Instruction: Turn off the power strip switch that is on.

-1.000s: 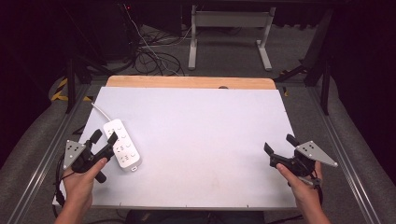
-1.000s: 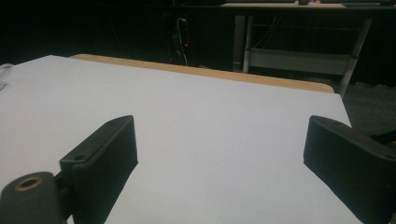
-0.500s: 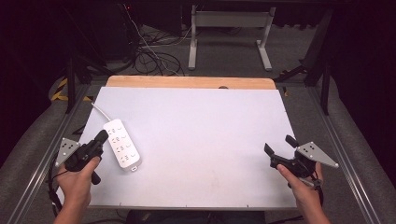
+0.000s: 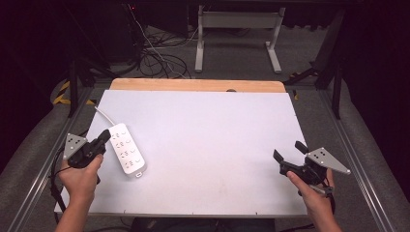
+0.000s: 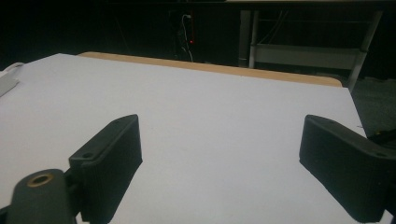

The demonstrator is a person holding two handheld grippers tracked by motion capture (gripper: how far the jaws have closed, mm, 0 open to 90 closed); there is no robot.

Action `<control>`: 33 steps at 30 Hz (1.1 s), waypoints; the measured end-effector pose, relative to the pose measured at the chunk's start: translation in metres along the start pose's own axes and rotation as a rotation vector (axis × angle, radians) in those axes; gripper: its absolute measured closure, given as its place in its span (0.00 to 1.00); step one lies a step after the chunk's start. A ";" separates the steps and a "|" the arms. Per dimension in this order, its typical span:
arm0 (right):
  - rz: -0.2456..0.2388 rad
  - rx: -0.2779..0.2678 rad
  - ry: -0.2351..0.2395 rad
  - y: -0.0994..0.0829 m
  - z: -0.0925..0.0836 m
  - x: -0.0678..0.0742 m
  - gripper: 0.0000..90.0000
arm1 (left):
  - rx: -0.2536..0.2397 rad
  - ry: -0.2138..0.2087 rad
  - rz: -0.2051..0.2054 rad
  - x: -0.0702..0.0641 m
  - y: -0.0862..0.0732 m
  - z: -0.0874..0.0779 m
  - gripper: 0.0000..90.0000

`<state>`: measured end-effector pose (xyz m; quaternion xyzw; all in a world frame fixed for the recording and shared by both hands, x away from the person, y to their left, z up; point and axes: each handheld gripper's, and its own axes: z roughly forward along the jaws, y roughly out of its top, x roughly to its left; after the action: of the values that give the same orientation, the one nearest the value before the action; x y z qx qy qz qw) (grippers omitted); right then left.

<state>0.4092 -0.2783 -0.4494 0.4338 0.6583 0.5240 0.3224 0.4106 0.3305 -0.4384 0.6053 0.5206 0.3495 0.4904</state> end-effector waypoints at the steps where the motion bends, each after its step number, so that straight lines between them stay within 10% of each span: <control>1: 0.003 0.001 -0.002 0.000 0.000 0.000 0.15 | 0.014 0.002 0.003 0.000 0.002 0.002 1.00; 23: -0.036 0.045 0.018 -0.002 0.010 0.009 0.17 | 0.371 0.007 0.138 0.017 0.026 0.090 1.00; 33: -0.058 0.049 0.030 -0.002 0.008 0.013 0.17 | 0.481 0.011 0.135 0.019 0.025 0.096 1.00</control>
<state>0.4106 -0.2638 -0.4531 0.4144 0.6878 0.5048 0.3168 0.5114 0.3272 -0.4427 0.7359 0.5498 0.2509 0.3052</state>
